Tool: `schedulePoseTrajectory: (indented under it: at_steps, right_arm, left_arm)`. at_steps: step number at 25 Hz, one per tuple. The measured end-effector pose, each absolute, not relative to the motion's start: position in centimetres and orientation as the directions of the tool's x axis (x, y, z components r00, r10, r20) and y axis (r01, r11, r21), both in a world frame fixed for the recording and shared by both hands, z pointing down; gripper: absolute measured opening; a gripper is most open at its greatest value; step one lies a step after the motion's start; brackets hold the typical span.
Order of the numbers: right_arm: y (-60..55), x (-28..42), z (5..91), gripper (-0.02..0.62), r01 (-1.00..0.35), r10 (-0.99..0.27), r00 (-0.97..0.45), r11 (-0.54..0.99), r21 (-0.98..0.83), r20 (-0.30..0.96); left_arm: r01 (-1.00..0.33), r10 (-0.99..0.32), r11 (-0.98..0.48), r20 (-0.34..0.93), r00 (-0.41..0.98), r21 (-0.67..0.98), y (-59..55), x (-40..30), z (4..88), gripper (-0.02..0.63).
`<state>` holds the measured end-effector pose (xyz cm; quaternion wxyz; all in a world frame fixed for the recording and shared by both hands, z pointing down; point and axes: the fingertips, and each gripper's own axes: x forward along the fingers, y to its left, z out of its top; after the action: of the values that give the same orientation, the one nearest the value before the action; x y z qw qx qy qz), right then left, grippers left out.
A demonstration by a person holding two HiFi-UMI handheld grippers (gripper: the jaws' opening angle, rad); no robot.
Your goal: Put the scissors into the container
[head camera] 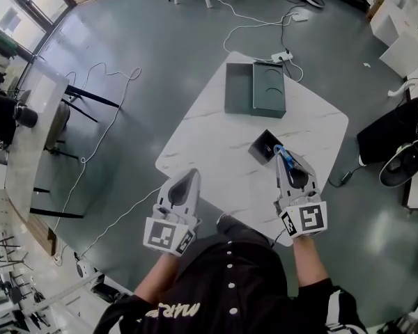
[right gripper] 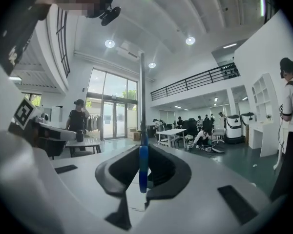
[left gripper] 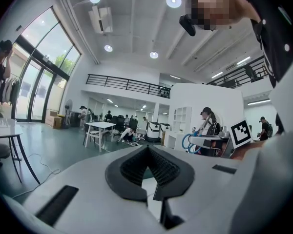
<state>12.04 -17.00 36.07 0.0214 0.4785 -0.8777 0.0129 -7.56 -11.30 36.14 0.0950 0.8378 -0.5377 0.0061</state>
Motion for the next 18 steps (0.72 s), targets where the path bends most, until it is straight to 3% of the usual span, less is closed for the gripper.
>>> schedulePoseTrajectory:
  at_steps: [9,18]
  right_arm:
    - [-25.4,10.6,39.0,0.060,-0.746,-0.786,-0.604,0.615,0.255,0.131]
    - [-30.7,7.8,42.2,0.060,-0.524,-0.718,-0.648,0.662,0.536,0.254]
  left_arm:
    - [-0.884,-0.876,-0.427,0.157,0.457,0.194,-16.6,-6.1,38.5,0.026]
    - [-0.876,-0.865,-0.427,0.183,0.468,0.225,-18.5,-6.0,40.3,0.026]
